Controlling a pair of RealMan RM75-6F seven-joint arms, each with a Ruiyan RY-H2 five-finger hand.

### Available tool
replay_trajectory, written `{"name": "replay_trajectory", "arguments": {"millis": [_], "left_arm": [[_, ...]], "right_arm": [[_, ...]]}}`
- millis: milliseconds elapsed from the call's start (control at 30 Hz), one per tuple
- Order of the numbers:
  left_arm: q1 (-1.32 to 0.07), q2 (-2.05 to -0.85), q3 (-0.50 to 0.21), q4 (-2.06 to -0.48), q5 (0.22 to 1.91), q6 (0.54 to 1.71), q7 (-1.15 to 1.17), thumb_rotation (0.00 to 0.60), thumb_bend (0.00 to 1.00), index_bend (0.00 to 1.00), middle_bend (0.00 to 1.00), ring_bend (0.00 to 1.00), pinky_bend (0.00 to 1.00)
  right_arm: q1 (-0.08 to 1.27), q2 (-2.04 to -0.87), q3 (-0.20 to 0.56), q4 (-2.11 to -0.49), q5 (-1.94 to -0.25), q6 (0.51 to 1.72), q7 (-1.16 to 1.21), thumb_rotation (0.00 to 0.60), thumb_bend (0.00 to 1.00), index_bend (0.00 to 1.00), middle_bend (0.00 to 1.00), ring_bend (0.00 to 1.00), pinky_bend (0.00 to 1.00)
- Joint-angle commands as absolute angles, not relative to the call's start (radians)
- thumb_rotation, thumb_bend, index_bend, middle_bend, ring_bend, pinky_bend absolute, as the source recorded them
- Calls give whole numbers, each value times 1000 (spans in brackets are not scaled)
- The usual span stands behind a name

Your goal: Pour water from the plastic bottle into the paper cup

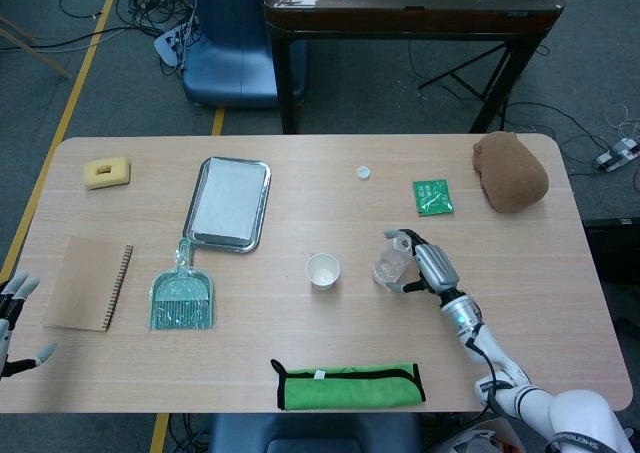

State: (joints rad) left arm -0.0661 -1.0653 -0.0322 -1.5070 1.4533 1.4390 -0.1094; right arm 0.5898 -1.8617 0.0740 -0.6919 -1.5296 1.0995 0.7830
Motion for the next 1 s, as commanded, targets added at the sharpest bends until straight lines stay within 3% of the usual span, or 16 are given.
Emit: {"name": "replay_trajectory", "arguments": {"millis": [33, 333, 1000], "left_arm": [[-66, -1065, -32, -1508, 1453, 1439, -109, 600, 154, 0, 0, 40, 348], [-64, -1064, -32, -1509, 1452, 1440, -109, 600, 154, 0, 0, 40, 348], [-61, -1061, -32, -1515, 1453, 1444, -108, 600, 154, 0, 0, 40, 348]], "right_arm": [[588, -1879, 71, -671, -1530, 1107, 791, 600, 0, 196, 233, 128, 259], [587, -1910, 66, -624, -1528, 1106, 799, 600, 0, 219, 270, 163, 261], [594, -1944, 85, -590, -1508, 1107, 784, 600, 2, 383, 424, 310, 292]]}}
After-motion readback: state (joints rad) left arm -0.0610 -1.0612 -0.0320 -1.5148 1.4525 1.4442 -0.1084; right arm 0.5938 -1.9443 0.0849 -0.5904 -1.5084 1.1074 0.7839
